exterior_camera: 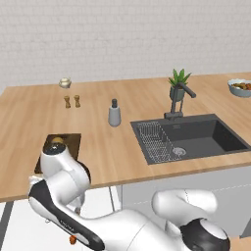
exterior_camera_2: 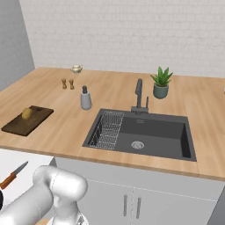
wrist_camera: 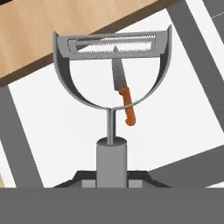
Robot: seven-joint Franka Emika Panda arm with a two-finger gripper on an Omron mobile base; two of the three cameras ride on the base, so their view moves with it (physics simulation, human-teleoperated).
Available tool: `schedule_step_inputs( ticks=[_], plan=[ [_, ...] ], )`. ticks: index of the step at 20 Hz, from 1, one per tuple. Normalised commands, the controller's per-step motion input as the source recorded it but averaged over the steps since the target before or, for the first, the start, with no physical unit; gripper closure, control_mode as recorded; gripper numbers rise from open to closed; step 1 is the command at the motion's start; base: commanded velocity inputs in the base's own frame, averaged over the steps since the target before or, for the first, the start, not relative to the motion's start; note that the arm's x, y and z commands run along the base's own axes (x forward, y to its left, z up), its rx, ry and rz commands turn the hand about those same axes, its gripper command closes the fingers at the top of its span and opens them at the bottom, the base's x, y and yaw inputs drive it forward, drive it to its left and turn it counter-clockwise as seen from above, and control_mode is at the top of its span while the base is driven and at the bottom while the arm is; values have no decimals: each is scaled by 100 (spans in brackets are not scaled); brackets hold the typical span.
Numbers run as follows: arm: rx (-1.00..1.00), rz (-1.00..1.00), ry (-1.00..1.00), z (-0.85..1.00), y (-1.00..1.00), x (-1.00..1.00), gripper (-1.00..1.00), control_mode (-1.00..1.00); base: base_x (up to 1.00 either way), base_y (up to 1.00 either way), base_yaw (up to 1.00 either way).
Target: Place the appropriate cutting tool for cutting the potato skin on the cutting board.
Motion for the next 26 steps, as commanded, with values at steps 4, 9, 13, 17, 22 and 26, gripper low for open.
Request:
schedule_step_inputs(
  ticks=[4,9,13,17,22,26],
  plan=[
    [0,-8,0,40,-71,93,100,-100,0,0,0],
    [0,-4,0,3,-20,100,100,-100,0,0,0],
    [0,0,0,0,2,100,100,-100,0,0,0],
    [0,0,0,0,9,100,100,-100,0,0,0],
    [0,0,0,-4,20,100,100,-100,0,0,0],
    [0,0,1,-18,42,78,100,-100,0,0,0]
  ],
)
